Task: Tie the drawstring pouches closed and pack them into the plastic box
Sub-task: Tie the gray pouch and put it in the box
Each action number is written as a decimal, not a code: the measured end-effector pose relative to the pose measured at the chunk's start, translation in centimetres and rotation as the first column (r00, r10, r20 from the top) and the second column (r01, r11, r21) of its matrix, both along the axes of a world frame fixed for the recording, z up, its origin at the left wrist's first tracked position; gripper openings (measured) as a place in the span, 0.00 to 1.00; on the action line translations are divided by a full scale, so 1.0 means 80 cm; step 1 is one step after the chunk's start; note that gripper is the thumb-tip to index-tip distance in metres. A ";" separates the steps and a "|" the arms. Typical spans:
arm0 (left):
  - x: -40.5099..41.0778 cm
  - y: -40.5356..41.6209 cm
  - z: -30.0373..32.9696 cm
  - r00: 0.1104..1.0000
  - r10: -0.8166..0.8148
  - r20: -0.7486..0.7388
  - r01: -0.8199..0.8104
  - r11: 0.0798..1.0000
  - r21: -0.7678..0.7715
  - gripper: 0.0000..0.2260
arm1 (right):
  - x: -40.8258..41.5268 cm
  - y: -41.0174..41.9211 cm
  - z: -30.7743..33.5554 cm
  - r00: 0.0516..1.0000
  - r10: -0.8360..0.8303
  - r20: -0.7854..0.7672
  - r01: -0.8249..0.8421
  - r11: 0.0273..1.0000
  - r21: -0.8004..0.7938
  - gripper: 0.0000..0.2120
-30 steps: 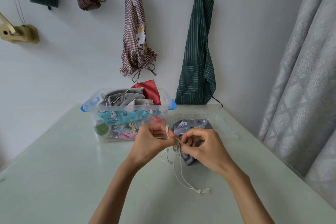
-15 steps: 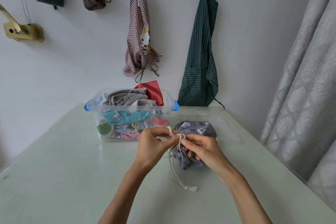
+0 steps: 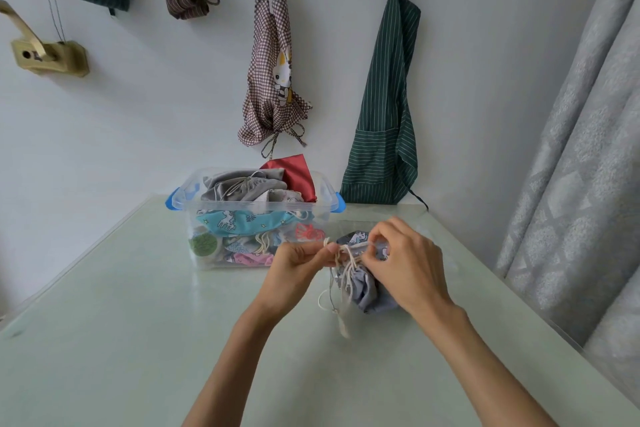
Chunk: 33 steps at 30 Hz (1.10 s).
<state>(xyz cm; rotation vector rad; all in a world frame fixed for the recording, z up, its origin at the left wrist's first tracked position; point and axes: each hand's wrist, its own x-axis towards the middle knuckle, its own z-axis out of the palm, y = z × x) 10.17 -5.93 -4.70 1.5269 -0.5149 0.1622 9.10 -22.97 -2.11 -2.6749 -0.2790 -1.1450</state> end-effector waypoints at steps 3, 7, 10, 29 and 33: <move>0.005 0.004 -0.002 0.998 0.063 0.000 -0.063 0.998 -0.002 0.11 | 0.012 -0.012 0.010 0.983 0.053 -0.177 -0.006 0.966 0.258 0.04; 0.008 0.004 -0.005 0.995 0.095 -0.039 -0.093 0.995 0.038 0.13 | 0.010 -0.021 0.041 0.541 0.787 -0.296 -0.021 0.364 0.931 0.10; 0.006 0.003 -0.005 0.994 0.095 -0.059 -0.094 0.995 0.024 0.13 | 0.012 -0.025 0.050 0.516 0.854 -0.074 0.029 0.068 0.997 0.13; -0.004 -0.006 0.000 0.994 0.100 -0.036 -0.097 0.992 0.082 0.13 | -0.022 -0.004 0.023 0.779 0.285 -0.559 -0.171 0.954 0.247 0.08; -0.003 -0.006 -0.002 0.997 0.066 -0.029 -0.064 0.995 0.076 0.19 | -0.023 -0.004 0.001 0.857 0.293 -0.424 -0.140 0.925 0.354 0.03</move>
